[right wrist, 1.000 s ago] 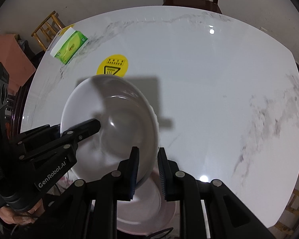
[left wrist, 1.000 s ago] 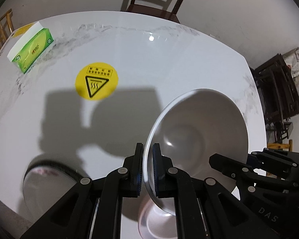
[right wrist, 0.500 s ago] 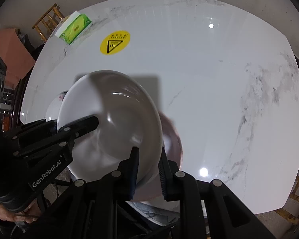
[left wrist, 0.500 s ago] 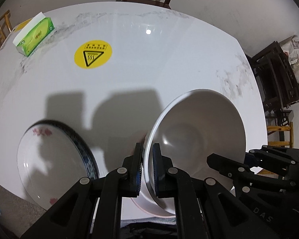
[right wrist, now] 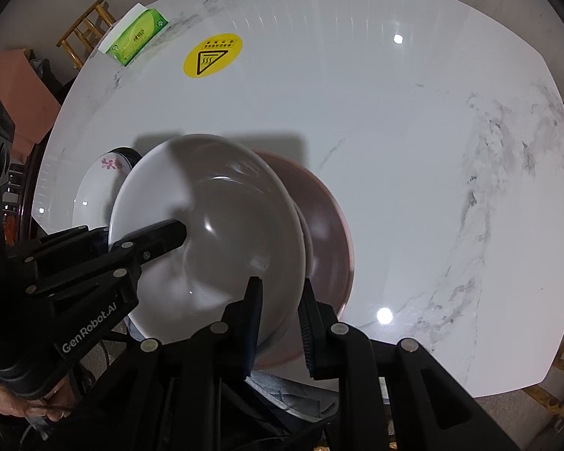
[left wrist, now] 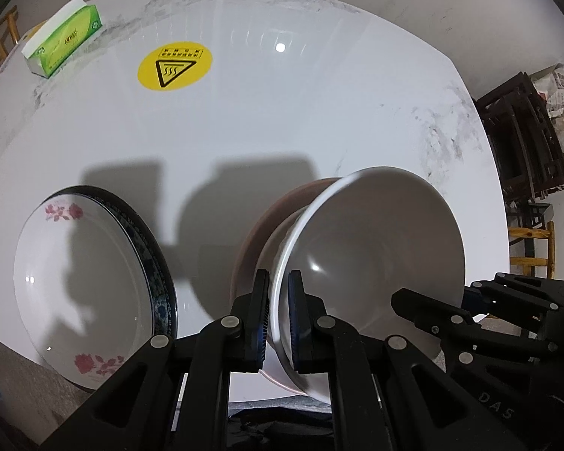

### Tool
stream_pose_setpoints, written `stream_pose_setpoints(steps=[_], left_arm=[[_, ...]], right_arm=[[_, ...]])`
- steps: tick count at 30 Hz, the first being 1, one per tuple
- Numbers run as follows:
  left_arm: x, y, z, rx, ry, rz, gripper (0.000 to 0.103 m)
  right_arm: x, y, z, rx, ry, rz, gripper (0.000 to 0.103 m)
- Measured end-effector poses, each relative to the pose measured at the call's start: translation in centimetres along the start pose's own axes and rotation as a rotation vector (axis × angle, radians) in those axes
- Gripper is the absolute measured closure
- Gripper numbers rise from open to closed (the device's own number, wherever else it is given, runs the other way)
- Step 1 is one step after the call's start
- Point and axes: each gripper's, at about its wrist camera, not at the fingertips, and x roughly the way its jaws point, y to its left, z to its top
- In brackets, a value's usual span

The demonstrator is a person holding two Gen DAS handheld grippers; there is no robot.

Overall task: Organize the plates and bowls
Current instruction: 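Lower the 'Rabbit' bowl into the white bowl and open the left tool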

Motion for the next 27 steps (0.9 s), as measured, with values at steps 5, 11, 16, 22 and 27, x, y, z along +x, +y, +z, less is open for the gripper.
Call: stream_pose_setpoints(steps=[5, 11, 16, 22, 27], left_arm=[[0.5, 0.0, -0.3, -0.001, 0.009, -0.007, 0.095], [1.0, 0.1, -0.5, -0.006, 0.017, -0.014, 0.095], [1.4, 0.2, -0.7, -0.005, 0.019, -0.018, 0.095], [1.2, 0.5, -0.7, -0.013, 0.004, -0.027, 0.096], [1.2, 0.8, -0.7, -0.019, 0.001, -0.049, 0.096]], right_arm=[[0.7, 0.0, 0.1, 0.005, 0.011, -0.004, 0.083], [0.7, 0.2, 0.2, -0.001, -0.002, -0.012, 0.081], [0.8, 0.2, 0.0, -0.007, -0.011, -0.022, 0.081], [0.7, 0.0, -0.4, -0.010, -0.025, -0.012, 0.081], [0.8, -0.8, -0.6, 0.011, -0.028, 0.015, 0.081]])
